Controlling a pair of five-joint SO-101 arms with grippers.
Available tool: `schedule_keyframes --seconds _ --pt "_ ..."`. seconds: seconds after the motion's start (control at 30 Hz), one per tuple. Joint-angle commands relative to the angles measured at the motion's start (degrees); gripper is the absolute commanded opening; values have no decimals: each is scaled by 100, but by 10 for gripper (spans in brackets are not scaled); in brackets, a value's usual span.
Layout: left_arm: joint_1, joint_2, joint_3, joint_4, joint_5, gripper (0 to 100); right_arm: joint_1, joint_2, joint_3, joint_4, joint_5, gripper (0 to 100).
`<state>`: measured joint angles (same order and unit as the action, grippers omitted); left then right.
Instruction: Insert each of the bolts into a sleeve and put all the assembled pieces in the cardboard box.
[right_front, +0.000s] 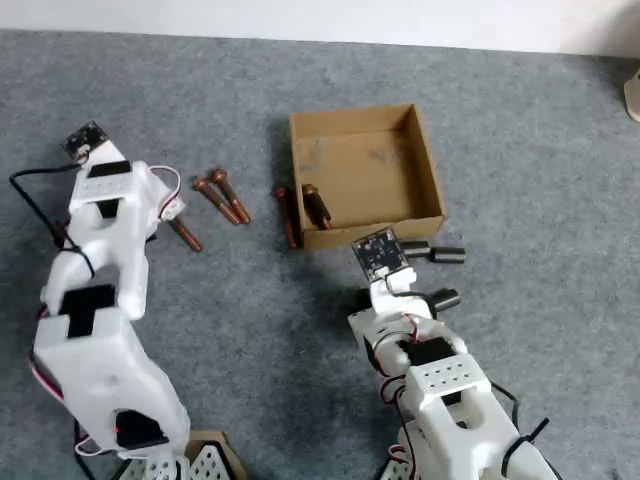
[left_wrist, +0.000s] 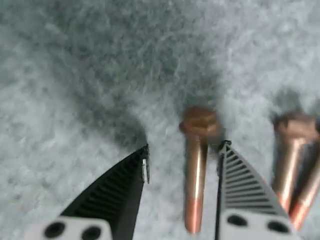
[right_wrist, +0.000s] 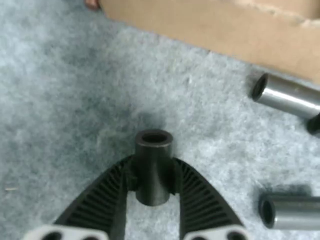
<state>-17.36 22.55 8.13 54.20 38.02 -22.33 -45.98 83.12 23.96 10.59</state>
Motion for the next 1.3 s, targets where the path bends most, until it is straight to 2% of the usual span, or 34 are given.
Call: schedule_keyframes --seconds 0.0,0.23,0.3,0.37,0.43,0.5,0.6,0.73,0.97,1.17,1.27 --pt "-92 251 -488 -193 53 214 -66 -119 -40 -119 79 4" --pt "31 910 -1103 -167 53 207 -75 -119 -40 -119 79 4" --pt "101 954 -1138 -158 26 165 -154 -127 -40 -119 79 4" --pt "136 954 -1138 -158 -9 72 -382 -127 -40 -119 70 4" --pt "145 954 -1138 -185 -396 0 -673 -127 -31 -119 62 4" --pt "189 954 -1138 -158 -949 38 -1024 -127 -31 -92 62 4" --pt "356 954 -1138 -158 -1705 32 -1314 -127 -31 -84 62 4" --pt "637 857 -1147 97 -1925 8 -1393 -127 -40 -84 62 4" --pt "1033 -505 -1059 1275 -1890 5 -1385 -127 -66 -119 62 4" --pt "1147 -1859 -312 1284 -1943 5 -1376 -136 -84 -127 53 4" --pt "1147 -2545 207 976 -1943 5 -1376 -136 -92 -444 62 4"
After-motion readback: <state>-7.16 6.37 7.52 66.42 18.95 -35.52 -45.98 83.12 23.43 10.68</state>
